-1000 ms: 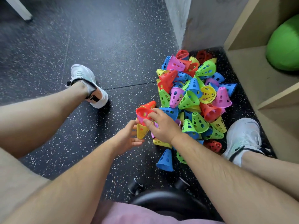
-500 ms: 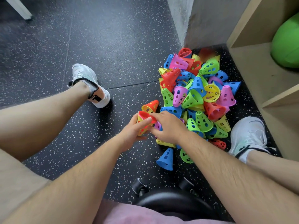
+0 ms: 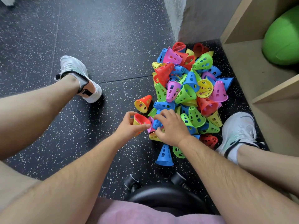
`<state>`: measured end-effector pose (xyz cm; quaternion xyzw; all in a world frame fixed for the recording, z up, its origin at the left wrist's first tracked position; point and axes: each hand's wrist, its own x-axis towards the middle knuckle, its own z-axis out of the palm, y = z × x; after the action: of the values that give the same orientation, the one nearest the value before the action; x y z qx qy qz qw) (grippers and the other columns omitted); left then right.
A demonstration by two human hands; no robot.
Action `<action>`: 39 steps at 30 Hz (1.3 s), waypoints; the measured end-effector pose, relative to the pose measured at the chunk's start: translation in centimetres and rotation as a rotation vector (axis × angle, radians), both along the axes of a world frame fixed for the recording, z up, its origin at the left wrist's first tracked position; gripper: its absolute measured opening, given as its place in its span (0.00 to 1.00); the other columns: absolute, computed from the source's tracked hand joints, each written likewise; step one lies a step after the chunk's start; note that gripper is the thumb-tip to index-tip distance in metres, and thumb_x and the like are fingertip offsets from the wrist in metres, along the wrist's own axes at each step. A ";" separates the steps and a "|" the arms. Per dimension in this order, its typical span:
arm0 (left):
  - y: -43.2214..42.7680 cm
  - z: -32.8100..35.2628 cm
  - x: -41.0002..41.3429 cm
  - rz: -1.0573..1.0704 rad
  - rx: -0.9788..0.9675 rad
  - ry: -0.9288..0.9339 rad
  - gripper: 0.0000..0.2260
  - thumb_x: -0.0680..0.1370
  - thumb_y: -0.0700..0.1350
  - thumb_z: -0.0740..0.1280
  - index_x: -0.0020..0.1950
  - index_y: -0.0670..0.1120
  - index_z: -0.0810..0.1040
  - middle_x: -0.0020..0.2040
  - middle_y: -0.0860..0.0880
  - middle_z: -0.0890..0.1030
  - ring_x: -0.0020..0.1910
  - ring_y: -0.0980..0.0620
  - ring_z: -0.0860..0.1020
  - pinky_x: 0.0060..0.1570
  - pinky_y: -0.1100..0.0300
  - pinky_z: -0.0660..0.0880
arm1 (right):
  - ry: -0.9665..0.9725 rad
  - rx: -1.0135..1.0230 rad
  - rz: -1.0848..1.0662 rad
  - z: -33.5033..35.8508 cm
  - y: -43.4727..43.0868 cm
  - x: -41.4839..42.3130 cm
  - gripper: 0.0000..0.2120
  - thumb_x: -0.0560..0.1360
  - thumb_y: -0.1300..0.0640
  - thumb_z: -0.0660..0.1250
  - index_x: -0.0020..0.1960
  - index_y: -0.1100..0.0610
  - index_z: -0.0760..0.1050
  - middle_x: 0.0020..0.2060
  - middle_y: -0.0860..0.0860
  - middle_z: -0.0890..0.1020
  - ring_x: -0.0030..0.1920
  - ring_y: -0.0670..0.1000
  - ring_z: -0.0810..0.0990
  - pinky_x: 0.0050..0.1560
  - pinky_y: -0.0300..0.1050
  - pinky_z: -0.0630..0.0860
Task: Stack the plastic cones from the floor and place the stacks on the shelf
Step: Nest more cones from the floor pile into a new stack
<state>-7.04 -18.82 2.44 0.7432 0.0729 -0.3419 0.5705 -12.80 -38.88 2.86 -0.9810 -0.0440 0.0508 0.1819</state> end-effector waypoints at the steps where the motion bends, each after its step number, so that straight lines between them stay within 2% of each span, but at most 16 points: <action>1: -0.1 -0.1 -0.1 -0.007 0.003 0.005 0.29 0.70 0.45 0.83 0.64 0.50 0.70 0.48 0.50 0.85 0.41 0.54 0.82 0.38 0.61 0.76 | 0.021 -0.028 0.036 -0.1 -0.1 -0.1 0.21 0.72 0.51 0.63 0.65 0.50 0.74 0.53 0.47 0.71 0.54 0.51 0.69 0.60 0.50 0.71; 4: -0.3 -0.2 -0.3 -0.023 0.004 0.018 0.31 0.70 0.43 0.83 0.66 0.49 0.69 0.52 0.47 0.86 0.41 0.55 0.83 0.38 0.61 0.77 | 0.035 -0.119 0.093 -0.3 -0.2 0.0 0.23 0.74 0.54 0.64 0.69 0.49 0.72 0.59 0.50 0.70 0.57 0.53 0.68 0.61 0.50 0.69; 9: -0.2 -0.4 -0.4 -0.051 0.039 0.017 0.33 0.68 0.47 0.84 0.67 0.50 0.69 0.55 0.46 0.85 0.48 0.50 0.85 0.42 0.57 0.80 | -0.013 -0.216 0.103 -0.6 -0.4 0.1 0.20 0.74 0.57 0.67 0.66 0.52 0.74 0.62 0.52 0.71 0.57 0.56 0.69 0.57 0.52 0.72; 11: -0.1 -0.4 -0.5 -0.045 0.042 0.011 0.34 0.68 0.46 0.84 0.67 0.50 0.69 0.55 0.46 0.85 0.48 0.50 0.85 0.44 0.55 0.81 | -0.069 -0.218 0.067 -0.8 -0.5 -0.1 0.20 0.74 0.53 0.69 0.65 0.53 0.74 0.64 0.53 0.71 0.59 0.57 0.69 0.58 0.55 0.73; 15: 0.0 -0.4 -0.6 -0.033 0.041 0.005 0.33 0.69 0.46 0.84 0.66 0.49 0.69 0.55 0.45 0.85 0.46 0.50 0.84 0.45 0.53 0.81 | -0.058 -0.162 -0.201 -0.4 -0.6 0.3 0.31 0.74 0.38 0.68 0.70 0.55 0.69 0.65 0.54 0.70 0.63 0.57 0.68 0.64 0.53 0.70; 19: -0.1 -0.5 -0.5 -0.055 0.052 0.002 0.35 0.68 0.47 0.84 0.68 0.50 0.68 0.56 0.45 0.85 0.48 0.49 0.84 0.47 0.52 0.82 | 0.015 -0.186 -0.238 -0.3 -0.4 1.0 0.20 0.81 0.40 0.59 0.62 0.55 0.73 0.58 0.52 0.74 0.60 0.55 0.69 0.63 0.49 0.68; 23: -0.1 -0.4 -0.6 -0.070 0.062 -0.011 0.35 0.69 0.48 0.84 0.70 0.50 0.68 0.56 0.48 0.84 0.50 0.50 0.84 0.43 0.58 0.79 | -0.005 -0.007 -0.276 -0.6 -0.4 0.9 0.14 0.83 0.47 0.57 0.57 0.54 0.77 0.55 0.51 0.74 0.58 0.55 0.69 0.60 0.51 0.68; 26: 0.0 -0.6 -0.6 -0.070 0.080 -0.038 0.35 0.68 0.49 0.84 0.69 0.50 0.71 0.56 0.48 0.84 0.50 0.51 0.84 0.43 0.56 0.79 | -0.016 0.169 -0.270 -0.4 -0.2 1.0 0.11 0.83 0.48 0.58 0.54 0.52 0.76 0.52 0.48 0.73 0.57 0.53 0.69 0.56 0.51 0.71; 28: -0.1 -0.8 -0.7 -0.071 0.089 -0.050 0.32 0.68 0.48 0.85 0.66 0.50 0.73 0.55 0.49 0.85 0.46 0.53 0.83 0.42 0.58 0.78 | -0.067 0.253 -0.287 -0.1 -0.1 0.9 0.11 0.83 0.48 0.58 0.53 0.52 0.76 0.52 0.48 0.74 0.56 0.53 0.70 0.52 0.53 0.74; 30: 0.1 -0.8 -0.7 -0.079 0.104 -0.075 0.31 0.67 0.49 0.85 0.66 0.52 0.73 0.54 0.51 0.84 0.47 0.54 0.82 0.44 0.60 0.77 | -0.138 0.327 -0.317 0.1 0.2 1.1 0.11 0.83 0.48 0.59 0.54 0.52 0.77 0.53 0.49 0.74 0.56 0.54 0.71 0.50 0.54 0.76; 34: 0.1 -0.8 -0.5 -0.078 0.120 -0.127 0.31 0.68 0.47 0.85 0.66 0.51 0.74 0.54 0.54 0.84 0.46 0.61 0.81 0.44 0.68 0.75 | -0.241 0.505 -0.327 0.5 0.9 2.1 0.11 0.83 0.48 0.60 0.56 0.53 0.77 0.54 0.50 0.73 0.53 0.53 0.76 0.52 0.55 0.78; 37: -0.3 -0.7 -0.5 -0.039 0.116 -0.172 0.31 0.68 0.44 0.84 0.65 0.48 0.73 0.54 0.53 0.83 0.44 0.64 0.80 0.42 0.73 0.74 | -0.211 0.541 -0.295 0.9 1.9 2.6 0.08 0.82 0.51 0.64 0.56 0.54 0.79 0.56 0.50 0.74 0.53 0.50 0.77 0.54 0.50 0.78; 39: -0.4 -0.6 -0.4 -0.009 0.131 -0.208 0.30 0.68 0.45 0.84 0.64 0.48 0.73 0.52 0.54 0.82 0.41 0.70 0.79 0.42 0.74 0.73 | -0.161 0.543 -0.263 0.9 2.6 2.6 0.07 0.80 0.54 0.67 0.54 0.56 0.81 0.58 0.52 0.74 0.56 0.49 0.76 0.58 0.42 0.74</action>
<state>-7.42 -19.18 1.88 0.8105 0.0321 -0.2603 0.5237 -10.16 -36.25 3.77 -0.8947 0.0572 -0.0646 0.4383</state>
